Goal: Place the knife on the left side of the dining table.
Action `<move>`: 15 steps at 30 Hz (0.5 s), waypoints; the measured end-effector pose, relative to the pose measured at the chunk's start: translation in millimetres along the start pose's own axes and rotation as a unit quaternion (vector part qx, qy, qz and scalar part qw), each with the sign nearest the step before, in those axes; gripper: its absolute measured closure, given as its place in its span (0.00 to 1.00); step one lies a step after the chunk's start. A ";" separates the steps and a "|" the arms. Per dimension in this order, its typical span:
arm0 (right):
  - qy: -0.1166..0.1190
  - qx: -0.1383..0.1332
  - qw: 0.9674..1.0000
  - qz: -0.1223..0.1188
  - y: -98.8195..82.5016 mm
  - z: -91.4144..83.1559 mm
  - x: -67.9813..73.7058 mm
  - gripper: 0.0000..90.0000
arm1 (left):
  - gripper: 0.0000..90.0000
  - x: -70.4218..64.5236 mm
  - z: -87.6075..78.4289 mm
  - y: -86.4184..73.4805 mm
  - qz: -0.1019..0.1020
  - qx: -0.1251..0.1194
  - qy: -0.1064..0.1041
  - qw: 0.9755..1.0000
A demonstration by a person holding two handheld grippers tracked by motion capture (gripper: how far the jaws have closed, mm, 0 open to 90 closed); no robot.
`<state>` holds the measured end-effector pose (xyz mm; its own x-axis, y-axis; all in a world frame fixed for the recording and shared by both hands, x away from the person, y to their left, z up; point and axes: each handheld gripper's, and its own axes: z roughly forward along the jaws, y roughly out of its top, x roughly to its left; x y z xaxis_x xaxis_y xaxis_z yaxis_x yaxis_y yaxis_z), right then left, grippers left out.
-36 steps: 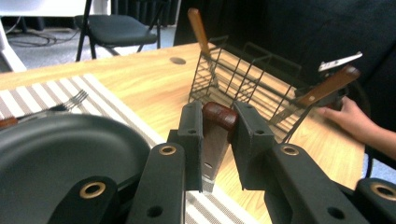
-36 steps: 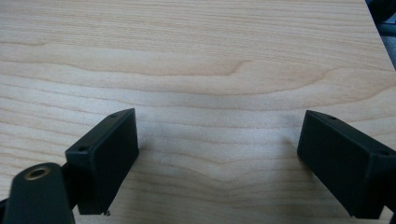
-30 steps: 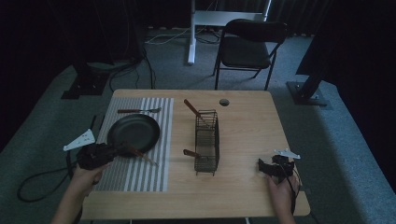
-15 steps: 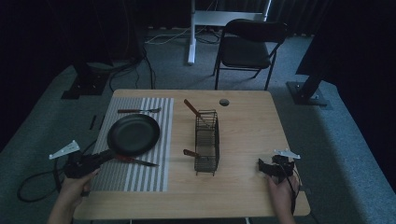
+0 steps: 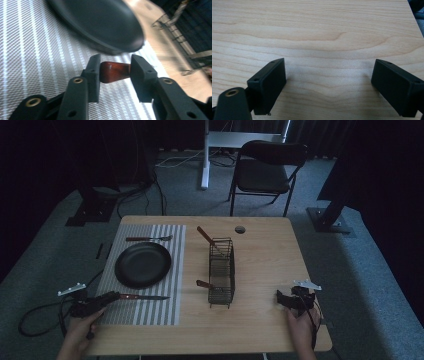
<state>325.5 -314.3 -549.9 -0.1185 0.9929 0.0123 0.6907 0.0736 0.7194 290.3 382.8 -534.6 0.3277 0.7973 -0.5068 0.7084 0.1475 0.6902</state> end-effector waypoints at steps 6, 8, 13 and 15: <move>0.000 0.000 1.000 0.000 0.0 0.0 0.0 0.13 | 0.59 0.8 9.7 -1.1 0.002 0.008 0.038 0.999; 0.000 0.000 1.000 0.000 0.0 0.0 0.0 0.13 | 0.56 -0.9 11.7 -0.4 0.014 0.012 0.053 0.998; 0.000 0.000 1.000 0.000 0.0 0.0 0.0 0.13 | 0.45 -7.3 15.5 -1.0 0.046 0.017 0.089 0.995; 0.000 0.000 1.000 0.000 0.0 0.0 0.0 0.13 | 0.31 -8.8 16.6 -1.4 0.053 0.017 0.100 0.993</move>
<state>325.5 -314.3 -549.9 -0.1186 0.9929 0.0121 0.6906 0.0737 0.7195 296.8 365.8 -539.6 0.2738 0.9082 -0.3164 0.6975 0.0390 0.7155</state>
